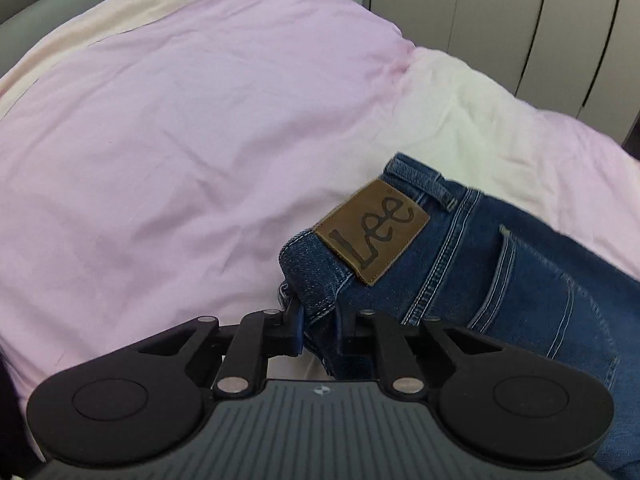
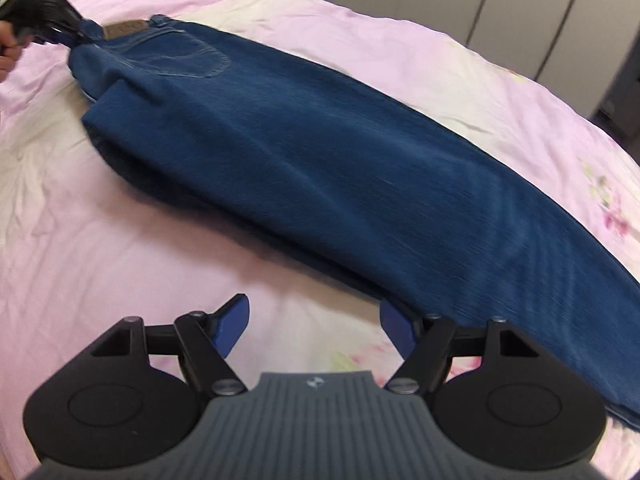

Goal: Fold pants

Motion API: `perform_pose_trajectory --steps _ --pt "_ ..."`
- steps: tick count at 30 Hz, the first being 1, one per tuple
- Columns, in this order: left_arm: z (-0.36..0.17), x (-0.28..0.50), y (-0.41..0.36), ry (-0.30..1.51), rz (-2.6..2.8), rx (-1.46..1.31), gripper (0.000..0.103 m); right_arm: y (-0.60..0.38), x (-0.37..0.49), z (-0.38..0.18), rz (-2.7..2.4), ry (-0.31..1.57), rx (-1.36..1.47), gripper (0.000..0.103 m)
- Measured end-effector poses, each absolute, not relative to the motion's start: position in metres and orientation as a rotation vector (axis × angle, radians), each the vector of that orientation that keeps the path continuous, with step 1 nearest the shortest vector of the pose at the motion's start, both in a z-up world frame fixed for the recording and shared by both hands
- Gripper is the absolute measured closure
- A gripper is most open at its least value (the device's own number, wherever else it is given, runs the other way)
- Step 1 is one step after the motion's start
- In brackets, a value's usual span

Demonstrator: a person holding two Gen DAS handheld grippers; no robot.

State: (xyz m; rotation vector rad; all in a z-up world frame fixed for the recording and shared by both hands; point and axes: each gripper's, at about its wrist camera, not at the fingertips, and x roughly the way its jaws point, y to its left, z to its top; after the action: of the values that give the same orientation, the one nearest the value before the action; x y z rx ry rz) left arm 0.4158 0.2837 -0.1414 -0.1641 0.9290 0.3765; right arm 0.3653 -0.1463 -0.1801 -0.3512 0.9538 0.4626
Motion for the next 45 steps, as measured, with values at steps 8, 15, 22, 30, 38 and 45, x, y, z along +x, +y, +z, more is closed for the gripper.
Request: perform_pose_trajectory --steps 8,15,22,30,38,45 --pt "-0.112 0.343 0.25 0.836 0.289 -0.039 0.053 -0.124 0.354 -0.179 0.487 0.934 -0.31 0.038" --pt "-0.099 0.275 0.14 0.792 -0.054 0.016 0.053 -0.142 0.331 -0.172 0.374 0.905 -0.217 0.038" --pt "-0.14 0.275 0.06 0.81 -0.117 0.04 0.053 -0.19 0.288 -0.164 0.27 0.884 -0.073 0.038" --pt "-0.17 0.299 0.029 0.84 -0.017 0.109 0.068 -0.23 0.246 -0.167 0.184 0.834 0.067 0.037" --pt "-0.156 0.284 0.041 0.911 0.042 -0.06 0.09 -0.255 0.24 -0.178 0.147 0.832 0.132 0.037" --pt "-0.175 0.287 0.061 1.026 0.01 -0.211 0.09 -0.296 0.232 -0.177 0.066 0.84 0.139 0.037"
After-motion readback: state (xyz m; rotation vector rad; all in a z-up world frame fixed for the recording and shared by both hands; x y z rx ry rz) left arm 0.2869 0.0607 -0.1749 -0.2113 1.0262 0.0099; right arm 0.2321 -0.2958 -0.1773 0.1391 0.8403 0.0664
